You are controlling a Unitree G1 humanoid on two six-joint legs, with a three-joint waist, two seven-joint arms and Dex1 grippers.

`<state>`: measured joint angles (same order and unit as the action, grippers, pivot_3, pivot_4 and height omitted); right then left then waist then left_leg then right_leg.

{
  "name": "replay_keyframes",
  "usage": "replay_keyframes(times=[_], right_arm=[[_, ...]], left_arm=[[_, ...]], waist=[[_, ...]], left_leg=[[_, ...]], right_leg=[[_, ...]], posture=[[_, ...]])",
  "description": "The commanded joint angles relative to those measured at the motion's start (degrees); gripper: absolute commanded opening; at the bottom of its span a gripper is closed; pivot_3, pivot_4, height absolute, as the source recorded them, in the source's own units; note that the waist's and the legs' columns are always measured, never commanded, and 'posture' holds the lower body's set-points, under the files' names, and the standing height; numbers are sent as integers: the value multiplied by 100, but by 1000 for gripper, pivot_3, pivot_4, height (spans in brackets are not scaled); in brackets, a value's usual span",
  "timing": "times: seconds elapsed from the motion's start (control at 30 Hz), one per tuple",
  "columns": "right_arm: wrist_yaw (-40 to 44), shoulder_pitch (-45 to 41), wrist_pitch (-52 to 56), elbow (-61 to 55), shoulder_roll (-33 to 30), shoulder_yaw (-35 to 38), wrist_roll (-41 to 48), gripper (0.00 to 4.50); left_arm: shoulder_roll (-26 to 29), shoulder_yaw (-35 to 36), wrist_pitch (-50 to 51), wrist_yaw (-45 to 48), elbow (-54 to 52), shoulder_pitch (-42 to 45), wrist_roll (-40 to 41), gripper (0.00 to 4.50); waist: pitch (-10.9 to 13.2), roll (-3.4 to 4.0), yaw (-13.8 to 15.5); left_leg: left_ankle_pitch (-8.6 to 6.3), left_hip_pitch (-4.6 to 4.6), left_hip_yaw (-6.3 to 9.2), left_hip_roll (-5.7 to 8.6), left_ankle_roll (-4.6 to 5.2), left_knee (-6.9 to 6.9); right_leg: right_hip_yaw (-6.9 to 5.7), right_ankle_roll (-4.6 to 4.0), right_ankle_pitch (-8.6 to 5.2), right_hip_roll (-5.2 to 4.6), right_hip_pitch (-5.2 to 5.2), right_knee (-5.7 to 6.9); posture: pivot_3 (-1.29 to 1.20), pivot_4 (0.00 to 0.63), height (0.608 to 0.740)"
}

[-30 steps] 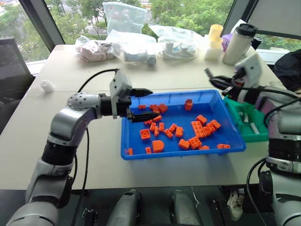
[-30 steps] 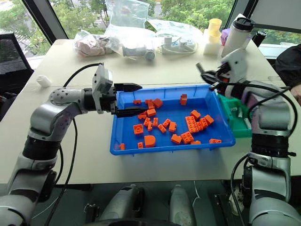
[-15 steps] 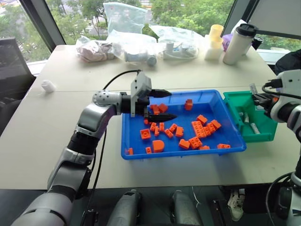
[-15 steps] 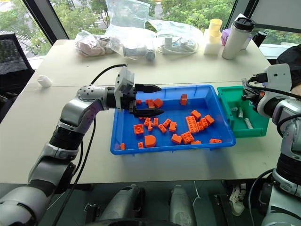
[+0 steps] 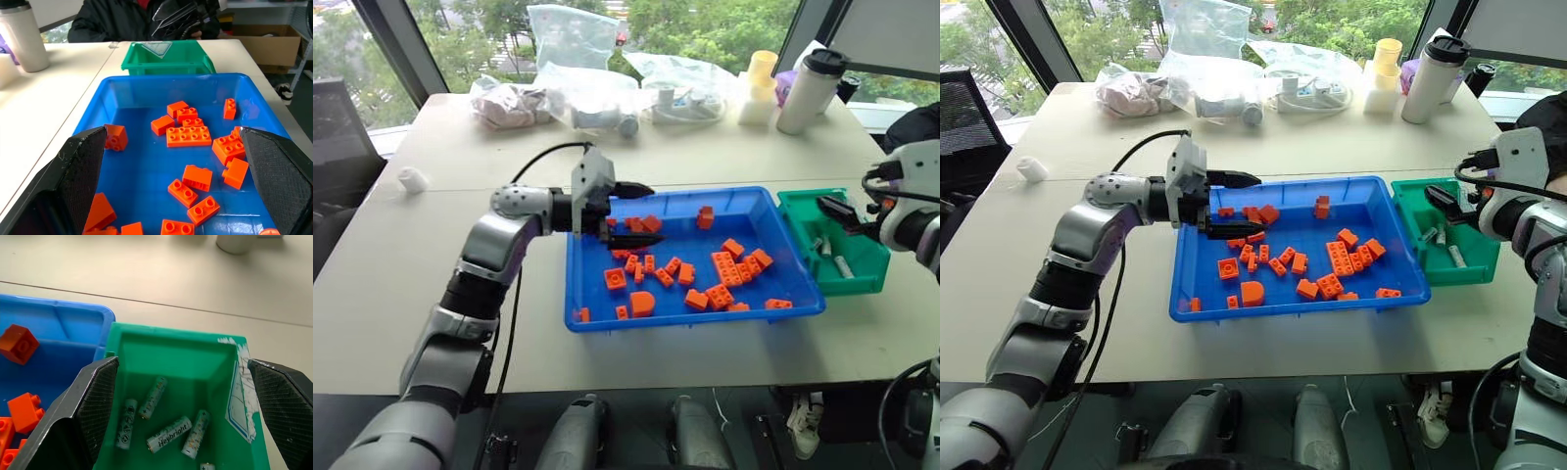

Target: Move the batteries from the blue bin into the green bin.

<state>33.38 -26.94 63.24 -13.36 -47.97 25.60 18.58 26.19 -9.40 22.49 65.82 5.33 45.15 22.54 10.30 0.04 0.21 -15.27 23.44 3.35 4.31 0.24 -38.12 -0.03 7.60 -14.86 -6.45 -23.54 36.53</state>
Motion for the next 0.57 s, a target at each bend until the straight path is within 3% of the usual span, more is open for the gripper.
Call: replay_keyframes(times=[0.03, 0.13, 0.33, 0.57], right_arm=[[1266, 484, -974, -411, -520, 475, 555, 4450], [2079, 1263, -1342, -366, -892, 721, 785, 4450], [2726, 2060, -1144, -463, -994, 1314, 1490, 4450], [2704, 2648, -825, -868, -774, 1537, 2178, 4450]], left_arm=[[714, 503, 736, 107, -916, -384, 445, 4500], [1370, 1038, 1411, -217, -1554, -861, 704, 4500], [2186, 2274, 2486, -814, -2878, -2181, 1331, 4500], [2257, 2908, 3089, -1497, -3633, -3018, 1905, 4500]], waist=[[0, 0, -7], [1, -1, -8], [2, -2, 13], [2, -2, 63]], left_leg=[[-1, 0, 0, -1, 1, 2], [-9, -1, 3, -9, 15, 6], [-23, -8, 2, -8, 39, -3], [-25, -7, 8, -9, 38, -5]], right_leg=[[0, 0, 0, 0, 0, -1], [-2, 1, -1, 8, 2, -7], [0, 1, 0, 0, 17, -11], [0, -3, 1, -16, 22, -17]], posture=[[0, 150, 740], [0, 150, 740], [0, 150, 740], [0, 150, 740]])
